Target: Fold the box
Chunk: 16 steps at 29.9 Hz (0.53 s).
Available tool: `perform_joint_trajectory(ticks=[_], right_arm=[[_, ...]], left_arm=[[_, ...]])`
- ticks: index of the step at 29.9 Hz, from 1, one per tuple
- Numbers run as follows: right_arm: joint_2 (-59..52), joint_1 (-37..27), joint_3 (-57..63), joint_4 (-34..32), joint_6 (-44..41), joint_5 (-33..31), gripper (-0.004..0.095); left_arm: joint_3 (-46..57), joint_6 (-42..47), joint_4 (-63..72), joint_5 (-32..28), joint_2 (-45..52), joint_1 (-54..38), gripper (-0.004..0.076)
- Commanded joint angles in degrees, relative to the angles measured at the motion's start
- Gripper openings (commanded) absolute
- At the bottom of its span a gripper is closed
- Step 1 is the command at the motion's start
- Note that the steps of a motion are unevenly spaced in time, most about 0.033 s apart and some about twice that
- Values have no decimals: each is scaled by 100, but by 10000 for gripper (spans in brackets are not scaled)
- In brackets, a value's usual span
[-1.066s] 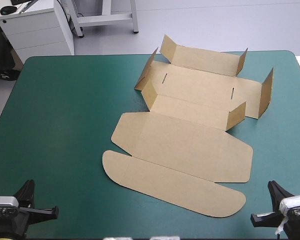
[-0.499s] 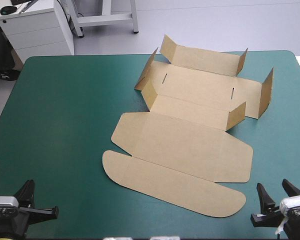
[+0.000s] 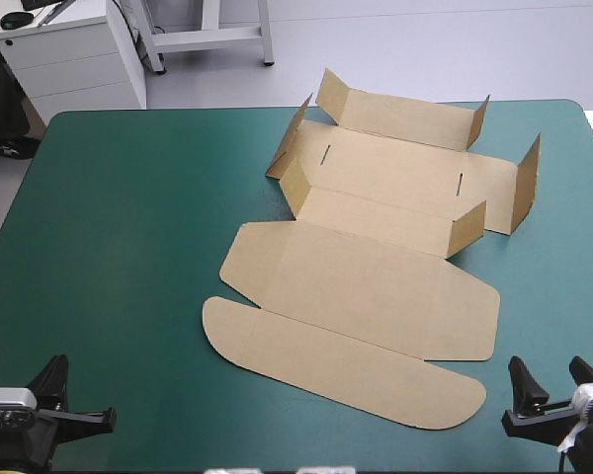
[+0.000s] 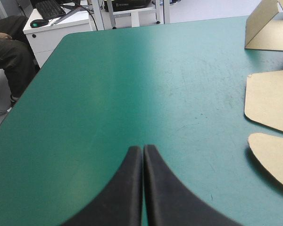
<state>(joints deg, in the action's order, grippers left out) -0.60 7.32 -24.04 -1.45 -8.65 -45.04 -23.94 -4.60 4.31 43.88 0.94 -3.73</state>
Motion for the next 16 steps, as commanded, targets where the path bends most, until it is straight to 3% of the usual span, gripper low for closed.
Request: perform_joint_trajectory(ticks=[1,8,16], right_arm=[[504,-12,-281,-251,-1050,428,724],[2329,-12,-1274,-178,-1508,-59,724],[4912,-12,-3076,-144,-1444,-1283,724]], left_arm=[[-108,21,49,-433,61,13,-10],[-108,21,49,-433,61,13,-10],[-108,21,49,-433,61,13,-10]])
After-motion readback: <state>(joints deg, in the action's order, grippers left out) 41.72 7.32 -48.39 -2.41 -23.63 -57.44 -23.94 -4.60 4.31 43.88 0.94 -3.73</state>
